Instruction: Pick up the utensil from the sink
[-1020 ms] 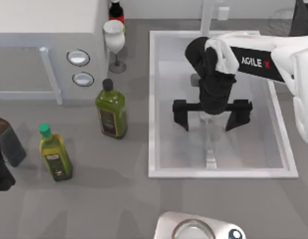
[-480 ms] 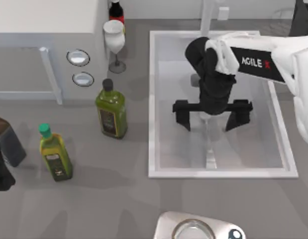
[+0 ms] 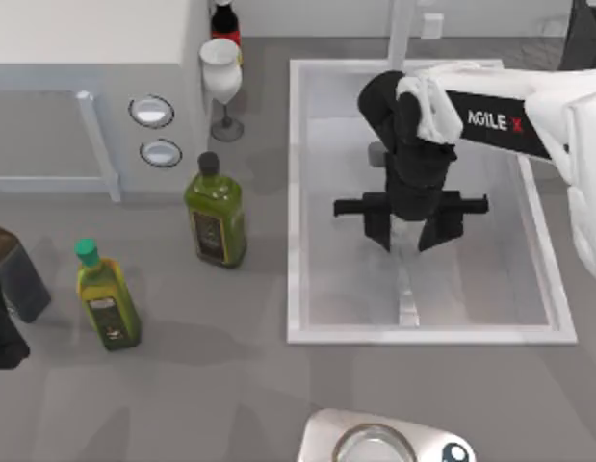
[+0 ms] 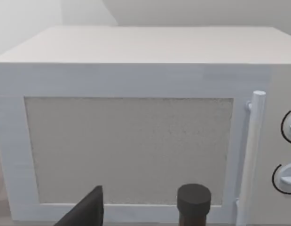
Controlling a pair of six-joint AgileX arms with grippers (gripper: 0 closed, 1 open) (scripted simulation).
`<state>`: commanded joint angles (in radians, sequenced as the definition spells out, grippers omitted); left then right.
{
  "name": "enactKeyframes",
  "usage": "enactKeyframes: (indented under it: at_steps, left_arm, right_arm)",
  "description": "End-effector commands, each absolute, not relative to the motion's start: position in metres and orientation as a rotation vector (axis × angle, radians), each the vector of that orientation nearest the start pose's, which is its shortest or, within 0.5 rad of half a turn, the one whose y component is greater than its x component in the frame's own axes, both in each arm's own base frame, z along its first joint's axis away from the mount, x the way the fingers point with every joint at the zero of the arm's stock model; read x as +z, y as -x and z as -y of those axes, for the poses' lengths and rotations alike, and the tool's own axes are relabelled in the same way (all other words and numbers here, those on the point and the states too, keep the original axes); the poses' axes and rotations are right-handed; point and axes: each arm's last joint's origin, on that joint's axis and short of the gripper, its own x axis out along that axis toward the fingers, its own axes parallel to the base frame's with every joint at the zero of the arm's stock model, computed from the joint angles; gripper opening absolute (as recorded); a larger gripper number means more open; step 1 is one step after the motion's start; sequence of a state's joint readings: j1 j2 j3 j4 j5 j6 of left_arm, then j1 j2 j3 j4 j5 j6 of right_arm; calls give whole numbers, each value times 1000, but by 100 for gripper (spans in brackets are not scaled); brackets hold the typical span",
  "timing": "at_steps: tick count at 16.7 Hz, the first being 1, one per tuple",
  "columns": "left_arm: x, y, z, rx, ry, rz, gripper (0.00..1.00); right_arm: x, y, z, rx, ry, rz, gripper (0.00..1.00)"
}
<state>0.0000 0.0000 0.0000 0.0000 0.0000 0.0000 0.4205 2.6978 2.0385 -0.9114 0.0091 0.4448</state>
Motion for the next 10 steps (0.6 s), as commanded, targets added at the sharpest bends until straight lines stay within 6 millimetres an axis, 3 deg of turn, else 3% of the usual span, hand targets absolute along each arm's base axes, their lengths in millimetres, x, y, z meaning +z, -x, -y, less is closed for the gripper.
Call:
enactKeyframes:
  at_steps: [2,9,10]
  left_arm:
    - [160,-106,1,0,0,0,100]
    - [160,-106,1,0,0,0,100]
    - [160,-106,1,0,0,0,100]
  right_arm:
    - [11,-449,-207,-8,-8,-1571,0]
    - [11,-449,-207,-8,-8,-1571,0]
    - [35,-453,-207,-2,-2,-1528,0]
